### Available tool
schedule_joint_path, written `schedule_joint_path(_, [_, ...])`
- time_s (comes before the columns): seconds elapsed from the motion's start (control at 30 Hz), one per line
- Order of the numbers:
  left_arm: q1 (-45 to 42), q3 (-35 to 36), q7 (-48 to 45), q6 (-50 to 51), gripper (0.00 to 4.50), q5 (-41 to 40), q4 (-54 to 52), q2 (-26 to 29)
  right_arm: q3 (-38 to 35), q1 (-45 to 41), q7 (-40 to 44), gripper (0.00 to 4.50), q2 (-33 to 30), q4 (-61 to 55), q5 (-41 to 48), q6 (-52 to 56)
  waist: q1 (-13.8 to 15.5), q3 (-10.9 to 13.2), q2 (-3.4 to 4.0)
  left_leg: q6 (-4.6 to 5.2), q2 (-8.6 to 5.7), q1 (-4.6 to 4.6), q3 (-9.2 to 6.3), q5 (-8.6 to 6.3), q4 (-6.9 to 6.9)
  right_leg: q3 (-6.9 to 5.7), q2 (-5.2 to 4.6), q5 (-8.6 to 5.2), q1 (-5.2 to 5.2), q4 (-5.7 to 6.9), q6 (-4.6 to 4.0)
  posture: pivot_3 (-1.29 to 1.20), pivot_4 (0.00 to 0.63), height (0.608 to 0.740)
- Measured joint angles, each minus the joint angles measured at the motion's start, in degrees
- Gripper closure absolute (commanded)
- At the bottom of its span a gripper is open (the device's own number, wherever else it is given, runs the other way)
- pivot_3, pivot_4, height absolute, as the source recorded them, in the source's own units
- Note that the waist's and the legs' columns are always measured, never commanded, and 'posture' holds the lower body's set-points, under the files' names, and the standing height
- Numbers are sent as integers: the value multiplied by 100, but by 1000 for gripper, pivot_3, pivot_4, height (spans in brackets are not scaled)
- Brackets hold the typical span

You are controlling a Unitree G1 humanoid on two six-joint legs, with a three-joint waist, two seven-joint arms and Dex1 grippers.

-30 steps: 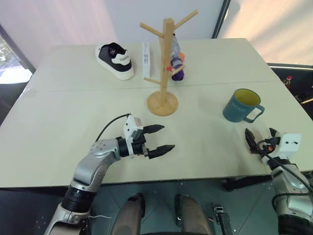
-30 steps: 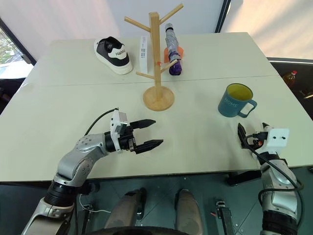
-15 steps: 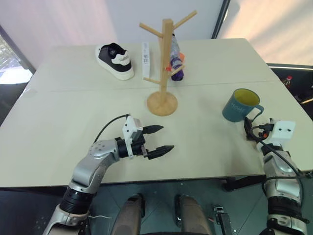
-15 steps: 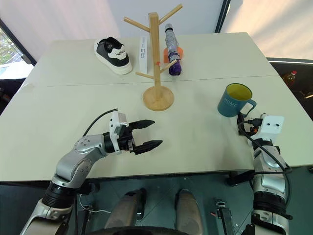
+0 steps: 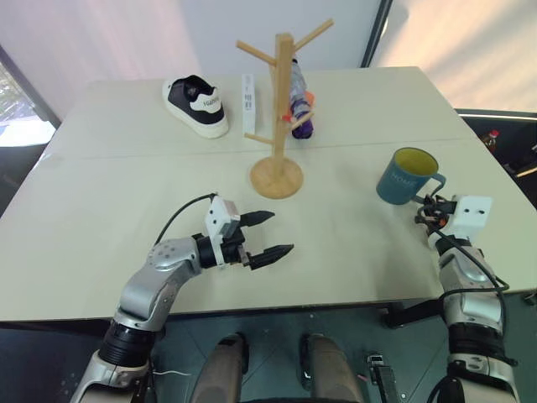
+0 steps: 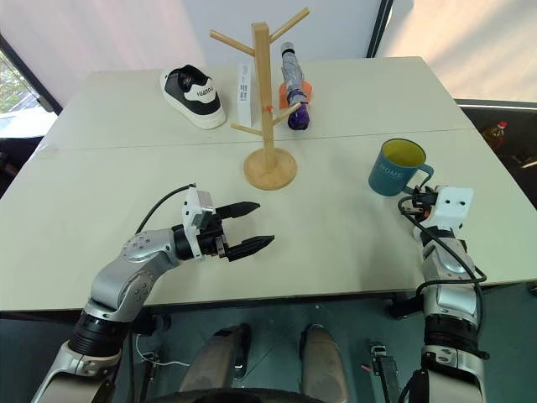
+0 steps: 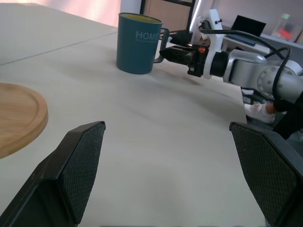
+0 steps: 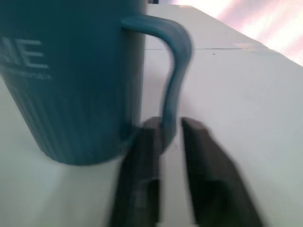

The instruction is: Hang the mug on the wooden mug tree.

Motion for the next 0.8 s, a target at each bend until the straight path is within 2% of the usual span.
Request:
schedule_joint_path(0.33, [10,72,28,-109,0,16,4,29,278,69,217,4441,-67,-198,-123,69,-7,1,1,0,1,0,1,0,0,1,2,0,-2,1,0,0,150,740])
schedule_joint_path(0.57, [4,691,137,-370,0,34,497,275,1280,208,1639,4441,-951,-1963,-386,77,-12,5,3,0,8,0,0,0,-3,3,9,-1,-12,8,0,0,150,740])
schedule_joint_path(0.67, [-10,1022,126,-548,0,32,708,477,1953,-436,2306,4441,-1379,-2871,-397,646,-43,11,3,-1,9,-4,6,-1,-1,8,6,-1,-21,8,0,0,150,740])
schedule_joint_path(0.8, [-137,1451,130,-758,0,-24,771,602,2442,-1726,2481,4441,-1501,-3371,-642,1306,31,10,-10,-4,11,-11,-4,-2,-3,-1,3,-2,-21,2,-1,0,150,740])
